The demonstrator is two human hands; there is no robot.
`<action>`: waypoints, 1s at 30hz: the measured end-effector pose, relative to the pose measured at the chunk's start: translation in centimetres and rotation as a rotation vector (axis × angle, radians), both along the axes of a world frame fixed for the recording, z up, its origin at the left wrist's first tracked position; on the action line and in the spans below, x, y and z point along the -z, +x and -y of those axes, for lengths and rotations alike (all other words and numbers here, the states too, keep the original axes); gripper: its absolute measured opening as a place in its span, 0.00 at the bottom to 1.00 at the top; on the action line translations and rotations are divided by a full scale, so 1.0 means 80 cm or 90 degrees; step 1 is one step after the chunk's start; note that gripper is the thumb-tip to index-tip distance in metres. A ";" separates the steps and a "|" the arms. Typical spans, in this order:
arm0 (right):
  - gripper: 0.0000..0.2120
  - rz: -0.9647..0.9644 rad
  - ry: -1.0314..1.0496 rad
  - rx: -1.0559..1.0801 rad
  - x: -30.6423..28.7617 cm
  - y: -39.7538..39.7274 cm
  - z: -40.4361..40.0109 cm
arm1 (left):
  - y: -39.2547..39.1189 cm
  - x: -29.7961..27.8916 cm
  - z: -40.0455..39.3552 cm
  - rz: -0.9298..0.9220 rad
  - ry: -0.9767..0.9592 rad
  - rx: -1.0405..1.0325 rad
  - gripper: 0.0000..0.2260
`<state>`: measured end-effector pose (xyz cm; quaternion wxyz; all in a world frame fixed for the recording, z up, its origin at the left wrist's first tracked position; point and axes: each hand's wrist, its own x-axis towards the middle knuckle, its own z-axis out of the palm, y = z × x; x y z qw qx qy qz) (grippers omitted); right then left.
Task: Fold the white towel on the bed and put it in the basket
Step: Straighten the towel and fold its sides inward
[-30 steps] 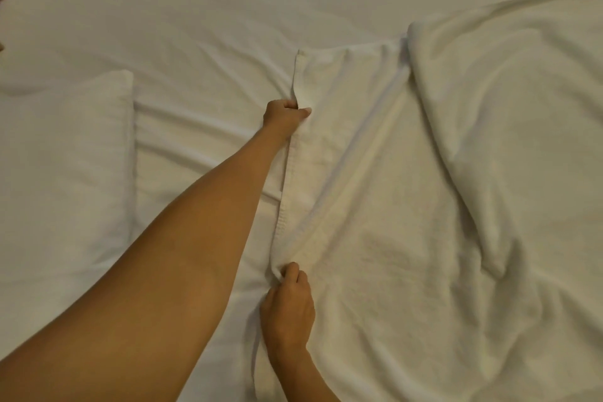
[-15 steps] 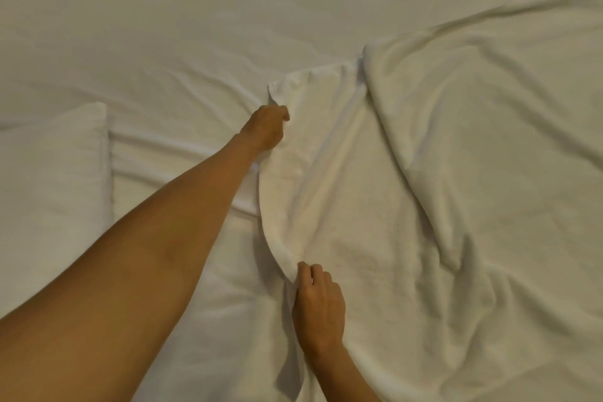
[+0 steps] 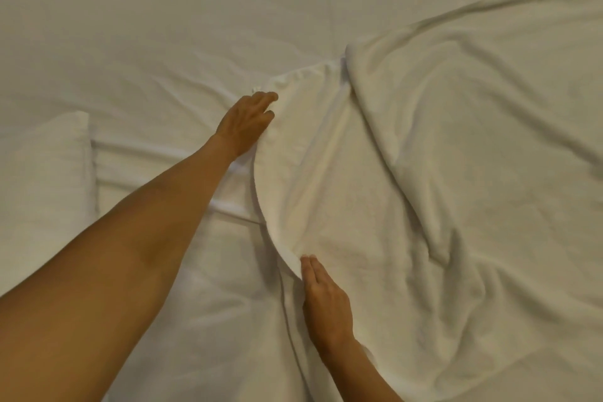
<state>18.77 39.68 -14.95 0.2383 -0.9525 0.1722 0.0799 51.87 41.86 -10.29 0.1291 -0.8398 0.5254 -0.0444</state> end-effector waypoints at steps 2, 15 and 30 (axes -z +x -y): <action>0.34 0.004 -0.017 0.004 -0.007 -0.003 0.009 | -0.001 -0.002 0.008 -0.055 0.008 0.015 0.10; 0.36 -0.022 -0.091 0.122 -0.086 -0.065 0.172 | -0.041 -0.102 0.112 -0.093 0.072 -0.132 0.24; 0.28 0.030 -0.070 0.232 -0.151 -0.158 0.469 | -0.146 -0.179 0.398 -0.238 -0.187 -0.298 0.18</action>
